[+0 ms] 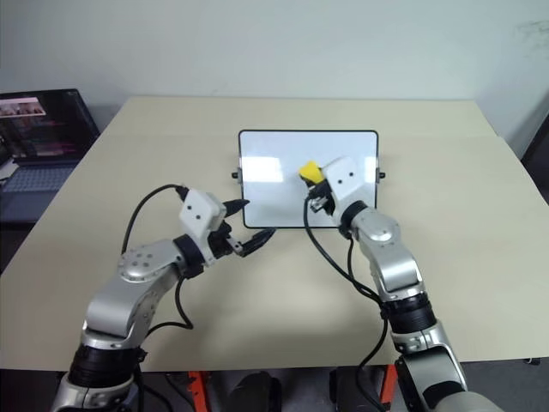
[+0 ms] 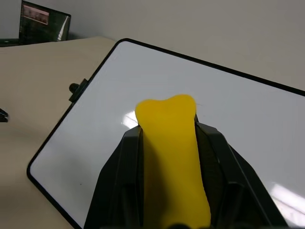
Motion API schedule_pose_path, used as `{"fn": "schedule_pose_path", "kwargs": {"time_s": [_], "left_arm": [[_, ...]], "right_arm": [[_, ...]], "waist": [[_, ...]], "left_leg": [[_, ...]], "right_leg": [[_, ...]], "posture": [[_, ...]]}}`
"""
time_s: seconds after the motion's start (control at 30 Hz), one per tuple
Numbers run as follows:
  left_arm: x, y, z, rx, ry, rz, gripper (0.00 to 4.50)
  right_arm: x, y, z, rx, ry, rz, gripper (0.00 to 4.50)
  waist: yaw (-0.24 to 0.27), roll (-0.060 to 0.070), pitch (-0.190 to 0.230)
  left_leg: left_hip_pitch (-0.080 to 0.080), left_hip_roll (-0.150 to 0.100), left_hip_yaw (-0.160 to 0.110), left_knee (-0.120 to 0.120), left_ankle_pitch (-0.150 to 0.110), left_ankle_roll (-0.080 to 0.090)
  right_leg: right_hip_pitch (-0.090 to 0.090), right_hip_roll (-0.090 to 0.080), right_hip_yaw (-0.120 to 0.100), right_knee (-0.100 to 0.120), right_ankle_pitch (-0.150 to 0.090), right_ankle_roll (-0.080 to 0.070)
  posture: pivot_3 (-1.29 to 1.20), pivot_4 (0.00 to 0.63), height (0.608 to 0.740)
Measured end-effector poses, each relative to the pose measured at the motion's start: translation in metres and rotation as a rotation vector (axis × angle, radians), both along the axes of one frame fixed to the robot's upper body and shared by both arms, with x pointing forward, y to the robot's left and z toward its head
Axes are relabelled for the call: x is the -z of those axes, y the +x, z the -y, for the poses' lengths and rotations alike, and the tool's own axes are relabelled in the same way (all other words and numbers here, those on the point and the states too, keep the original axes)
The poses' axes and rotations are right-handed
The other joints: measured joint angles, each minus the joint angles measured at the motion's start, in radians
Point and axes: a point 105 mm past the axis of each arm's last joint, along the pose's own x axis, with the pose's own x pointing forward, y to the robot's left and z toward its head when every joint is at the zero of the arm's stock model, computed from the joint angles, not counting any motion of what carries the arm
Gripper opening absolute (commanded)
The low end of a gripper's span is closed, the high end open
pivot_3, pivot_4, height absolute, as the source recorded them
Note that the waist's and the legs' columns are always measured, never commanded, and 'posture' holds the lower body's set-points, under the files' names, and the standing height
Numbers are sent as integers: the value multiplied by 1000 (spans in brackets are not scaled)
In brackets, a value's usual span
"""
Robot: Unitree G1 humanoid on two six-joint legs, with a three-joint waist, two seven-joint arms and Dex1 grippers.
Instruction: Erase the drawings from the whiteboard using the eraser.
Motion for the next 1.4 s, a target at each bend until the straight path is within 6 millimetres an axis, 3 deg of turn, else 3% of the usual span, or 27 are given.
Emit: {"fn": "schedule_pose_path", "kwargs": {"time_s": [0.27, 0.57, 0.8, 1.0, 1.4], "left_arm": [[-1, 5, -1, -7, -1, 0, 4500], [-3, 7, -1, -4, 0, 5, 4500], [-6, 7, 0, 0, 1, 12, 4500], [-6, 7, 0, 0, 1, 12, 4500], [-10, 9, 1, 5, -1, 25, 4500]], "right_arm": [[-3, 0, -29, -79, -31, 62, 1228], [31, 11, -38, -98, -129, 29, 1228], [50, 22, -26, -50, -227, -3, 1228], [51, 25, -18, -36, -292, 11, 1228], [64, 13, 3, -10, -349, -20, 1228]], "waist": [[-1, 0, 0], [-1, 0, 0], [-1, 0, 0], [1, 0, 0], [4, 0, 0]], "left_leg": [[0, 0, 0, 0, 0, 0], [0, 0, 0, 0, 0, 0], [0, 0, 0, 0, 0, 0], [1, 0, 0, 1, 0, 0], [2, -1, 0, 2, 0, 0]], "right_leg": [[0, 0, 0, 0, 0, 0], [0, 0, 0, 0, 0, 0], [0, 0, 0, 0, 0, 0], [0, 0, 0, 2, 0, 0], [2, -1, 0, 4, 0, 0]], "posture": [[0, 150, 740], [0, 150, 740], [0, 150, 740], [0, 150, 740], [0, 150, 740]]}}
